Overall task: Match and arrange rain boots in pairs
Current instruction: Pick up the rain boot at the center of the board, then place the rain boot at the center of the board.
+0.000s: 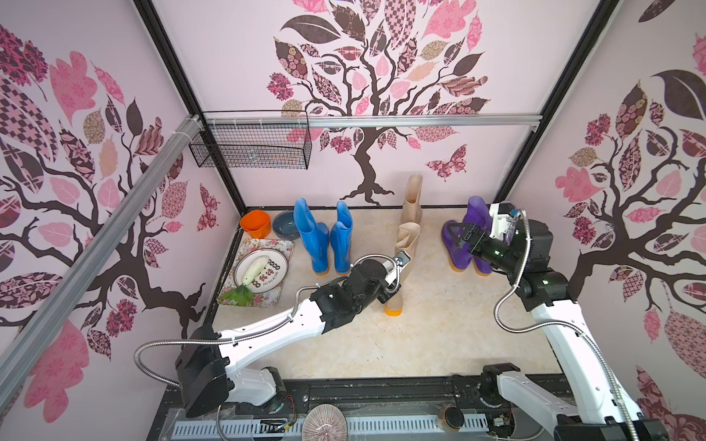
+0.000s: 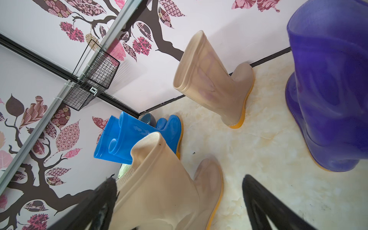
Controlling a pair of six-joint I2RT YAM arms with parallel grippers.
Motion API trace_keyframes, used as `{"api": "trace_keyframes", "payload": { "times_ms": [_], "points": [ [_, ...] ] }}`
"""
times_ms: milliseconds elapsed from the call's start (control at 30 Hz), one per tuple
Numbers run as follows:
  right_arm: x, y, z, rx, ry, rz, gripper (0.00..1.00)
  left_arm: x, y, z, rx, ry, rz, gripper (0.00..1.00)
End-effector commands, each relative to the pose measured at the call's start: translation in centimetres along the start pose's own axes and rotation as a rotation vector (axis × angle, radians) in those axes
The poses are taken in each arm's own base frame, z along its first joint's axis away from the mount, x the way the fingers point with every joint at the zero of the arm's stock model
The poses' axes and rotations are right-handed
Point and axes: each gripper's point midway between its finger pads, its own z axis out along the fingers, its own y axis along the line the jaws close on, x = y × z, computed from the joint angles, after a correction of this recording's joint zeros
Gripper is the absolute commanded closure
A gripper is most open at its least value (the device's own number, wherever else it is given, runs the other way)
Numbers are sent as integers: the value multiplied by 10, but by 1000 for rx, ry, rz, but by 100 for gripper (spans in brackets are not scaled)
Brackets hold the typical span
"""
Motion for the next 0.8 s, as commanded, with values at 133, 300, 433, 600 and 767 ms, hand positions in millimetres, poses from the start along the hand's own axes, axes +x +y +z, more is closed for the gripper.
{"api": "trace_keyframes", "payload": {
  "times_ms": [133,300,433,600,767],
  "points": [
    [2,-2,-1,9,-2,-13,0,-44,37,5,-20,-135,-37,100],
    [4,-6,2,18,6,-16,0,-48,54,21,-37,-138,-19,100],
    [5,-8,4,21,13,-16,0,-47,67,37,-48,-130,-12,100],
    [9,-12,9,29,26,-20,0,-41,84,57,-58,-124,-61,100],
    [11,-16,13,38,37,-26,0,-31,83,70,-69,-104,-55,100]
  ]
}}
